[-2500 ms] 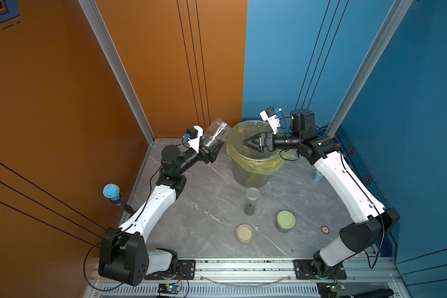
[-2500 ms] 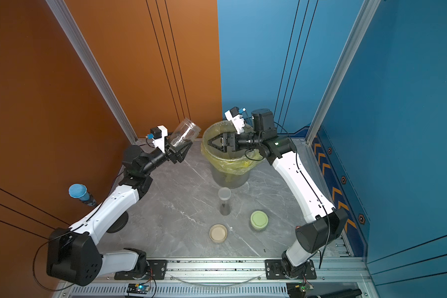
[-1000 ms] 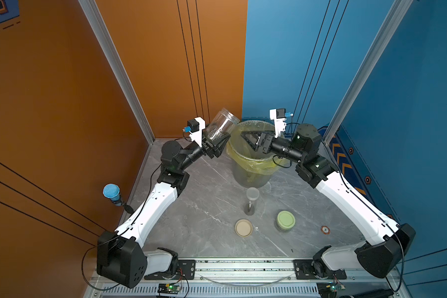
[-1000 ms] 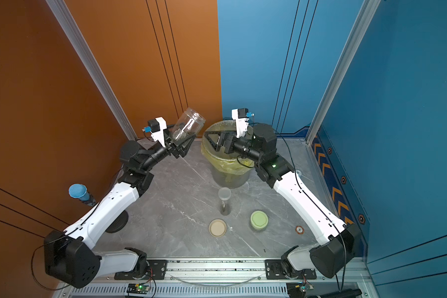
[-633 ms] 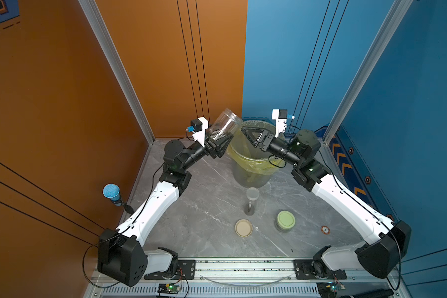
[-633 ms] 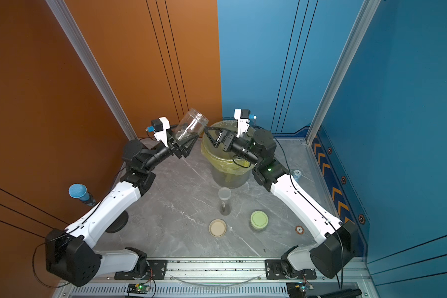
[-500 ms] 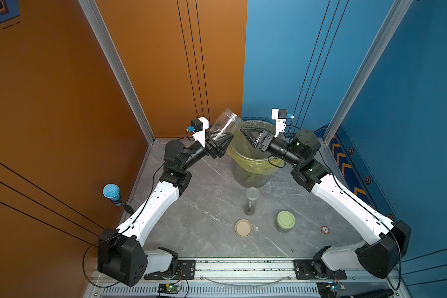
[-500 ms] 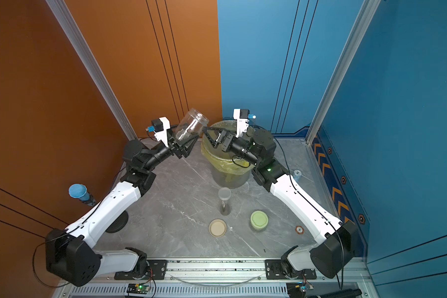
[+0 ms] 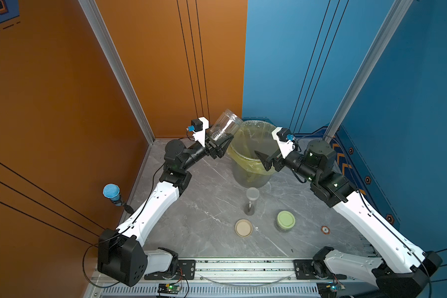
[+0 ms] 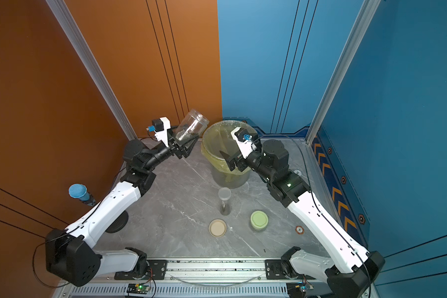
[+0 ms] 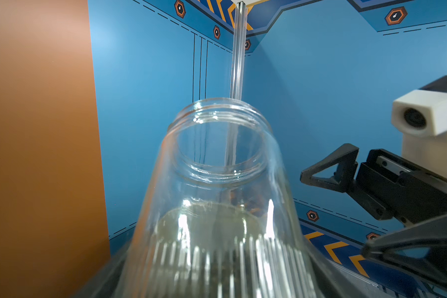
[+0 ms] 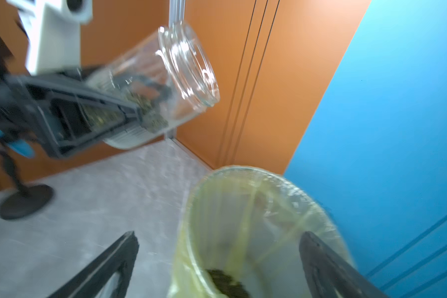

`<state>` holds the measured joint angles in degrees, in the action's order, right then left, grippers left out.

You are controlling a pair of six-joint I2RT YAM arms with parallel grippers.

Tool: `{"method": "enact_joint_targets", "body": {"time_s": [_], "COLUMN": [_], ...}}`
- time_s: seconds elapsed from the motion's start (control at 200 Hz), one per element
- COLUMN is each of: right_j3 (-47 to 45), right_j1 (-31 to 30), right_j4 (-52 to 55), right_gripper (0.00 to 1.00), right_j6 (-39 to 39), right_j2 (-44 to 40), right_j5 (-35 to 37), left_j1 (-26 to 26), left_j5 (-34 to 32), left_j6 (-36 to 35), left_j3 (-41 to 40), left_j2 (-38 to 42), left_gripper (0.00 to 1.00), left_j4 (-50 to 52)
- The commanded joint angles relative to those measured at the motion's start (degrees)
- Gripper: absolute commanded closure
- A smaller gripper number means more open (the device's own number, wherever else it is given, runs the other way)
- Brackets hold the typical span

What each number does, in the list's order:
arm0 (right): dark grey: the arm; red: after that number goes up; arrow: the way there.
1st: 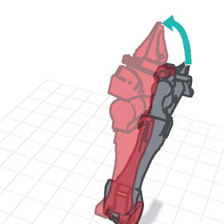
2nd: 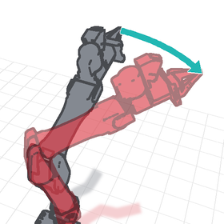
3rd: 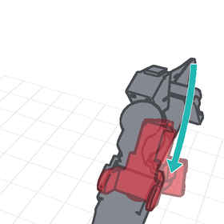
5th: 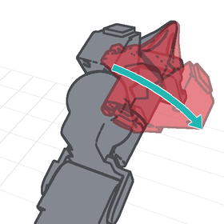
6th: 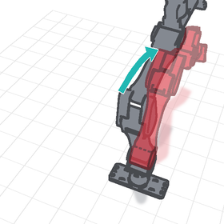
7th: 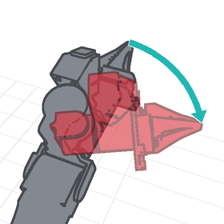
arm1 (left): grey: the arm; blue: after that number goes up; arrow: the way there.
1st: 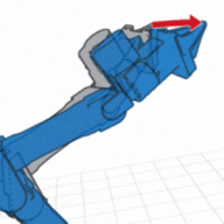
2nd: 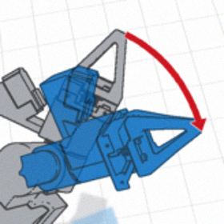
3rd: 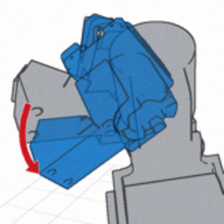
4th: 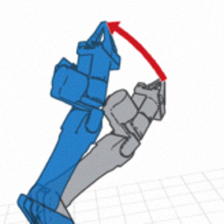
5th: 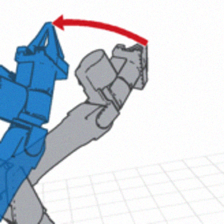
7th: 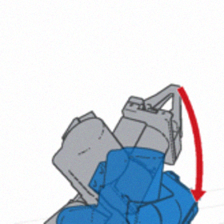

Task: Empty moldy tea leaves from jars
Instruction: Adjust the jar.

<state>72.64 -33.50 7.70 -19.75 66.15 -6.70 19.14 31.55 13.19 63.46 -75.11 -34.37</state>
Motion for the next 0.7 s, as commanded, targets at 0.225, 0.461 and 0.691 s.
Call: {"method": "enact_joint_targets", "body": {"time_s": [0.225,0.461,0.691], "right_j3": [-9.73,-6.65,-3.70], "right_j1": [-3.94,-6.23,-12.41], "right_j4": [-21.49,-22.95,-23.10], "right_gripper": [0.00,0.00,0.00], "right_j6": [-60.18,-74.69,-80.86], "right_j2": [3.00,4.90,6.49], "right_j5": [15.05,13.05,12.64], "left_j1": [-0.10,1.60,1.86], "left_j5": [0.78,2.15,2.55], "left_j6": [0.17,-4.69,-5.30], "left_j3": [3.31,8.12,8.35], "left_j2": [3.89,3.76,4.03], "left_gripper": [0.75,0.75,0.75], "left_j4": [4.87,18.67,19.91]}}
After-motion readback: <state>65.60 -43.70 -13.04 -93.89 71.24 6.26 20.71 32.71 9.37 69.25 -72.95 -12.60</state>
